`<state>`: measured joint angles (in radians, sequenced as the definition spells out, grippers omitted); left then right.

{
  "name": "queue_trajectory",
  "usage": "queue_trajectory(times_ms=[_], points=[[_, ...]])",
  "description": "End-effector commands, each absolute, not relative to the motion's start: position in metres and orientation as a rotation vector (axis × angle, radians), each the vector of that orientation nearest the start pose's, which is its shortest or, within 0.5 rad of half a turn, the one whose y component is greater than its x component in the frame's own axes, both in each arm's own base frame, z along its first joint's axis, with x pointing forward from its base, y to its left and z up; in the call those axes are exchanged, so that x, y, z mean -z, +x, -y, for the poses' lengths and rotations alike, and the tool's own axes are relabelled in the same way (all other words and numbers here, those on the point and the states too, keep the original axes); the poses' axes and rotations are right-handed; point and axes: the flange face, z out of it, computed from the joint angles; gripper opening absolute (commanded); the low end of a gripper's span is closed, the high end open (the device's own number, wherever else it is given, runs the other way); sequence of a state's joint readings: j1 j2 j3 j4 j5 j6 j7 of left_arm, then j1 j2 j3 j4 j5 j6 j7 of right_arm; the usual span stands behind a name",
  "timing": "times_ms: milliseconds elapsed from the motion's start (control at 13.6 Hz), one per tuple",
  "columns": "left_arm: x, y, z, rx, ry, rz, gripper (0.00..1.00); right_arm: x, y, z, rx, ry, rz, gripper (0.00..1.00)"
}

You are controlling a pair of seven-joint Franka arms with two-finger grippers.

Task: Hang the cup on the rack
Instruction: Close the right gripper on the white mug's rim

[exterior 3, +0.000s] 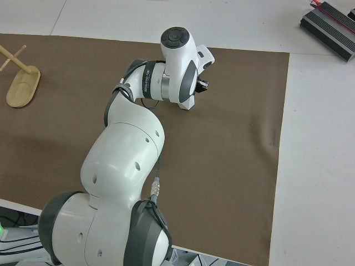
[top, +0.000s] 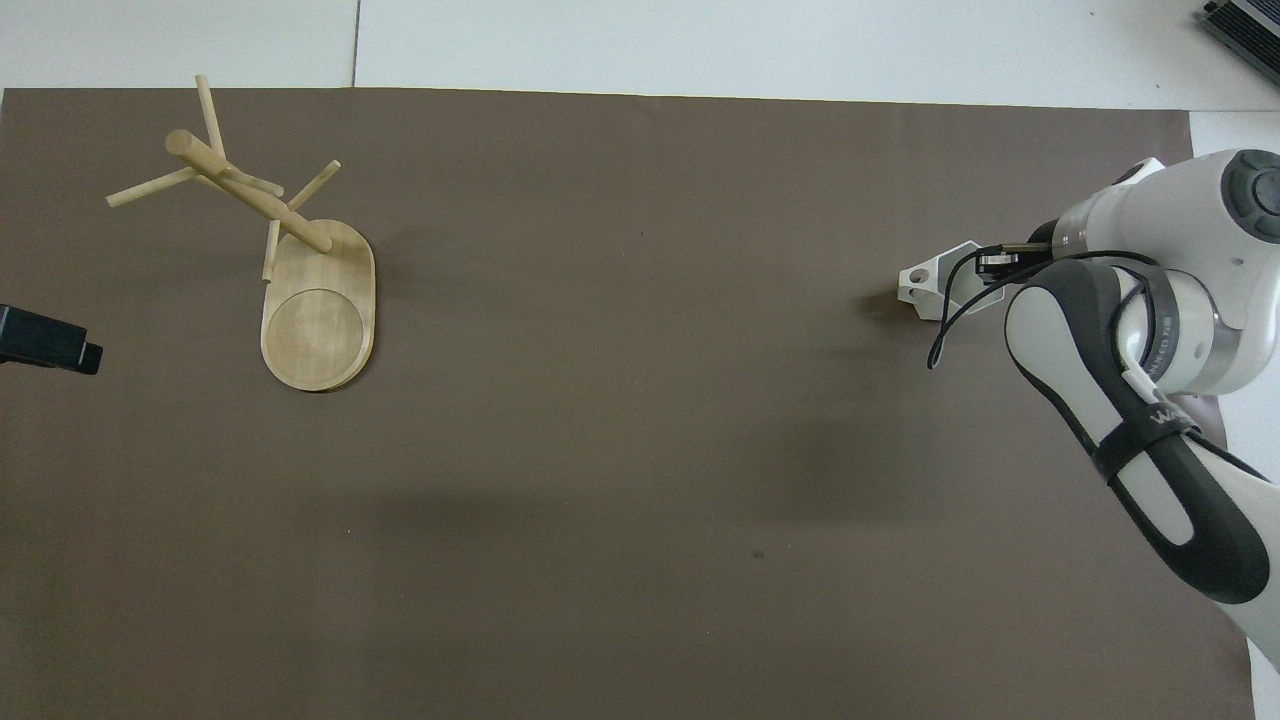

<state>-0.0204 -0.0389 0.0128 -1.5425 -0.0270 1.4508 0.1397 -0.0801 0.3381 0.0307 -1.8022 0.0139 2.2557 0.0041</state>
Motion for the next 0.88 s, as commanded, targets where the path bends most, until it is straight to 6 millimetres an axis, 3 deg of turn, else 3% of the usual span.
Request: queue_trajectory(times_ms=[0,220,367,661,734,807], points=[[-0.648,0.522,0.006,-0.083,-3.149,-0.232,1.00,-0.374,0.647,0.033,0.180,-3.105,-0.138,0.00],[-0.647,0.522,0.006,-0.093,-3.149,-0.222,1.00,-0.378,0.648,0.029,0.168,-3.103,-0.129,0.00],[-0.646,0.521,0.006,-0.100,-3.149,-0.222,1.00,-0.403,0.654,0.016,0.131,-3.089,-0.100,0.00],[-0.644,0.518,0.004,-0.110,-3.150,-0.222,1.00,-0.455,0.653,-0.008,0.120,-2.840,-0.223,0.00],[-0.645,0.518,0.004,-0.108,-3.150,-0.220,1.00,-0.460,0.653,-0.017,0.122,-2.795,-0.232,0.00],[-0.645,0.518,0.003,-0.112,-3.150,-0.217,1.00,-0.466,0.652,-0.044,0.128,-2.746,-0.203,0.00]])
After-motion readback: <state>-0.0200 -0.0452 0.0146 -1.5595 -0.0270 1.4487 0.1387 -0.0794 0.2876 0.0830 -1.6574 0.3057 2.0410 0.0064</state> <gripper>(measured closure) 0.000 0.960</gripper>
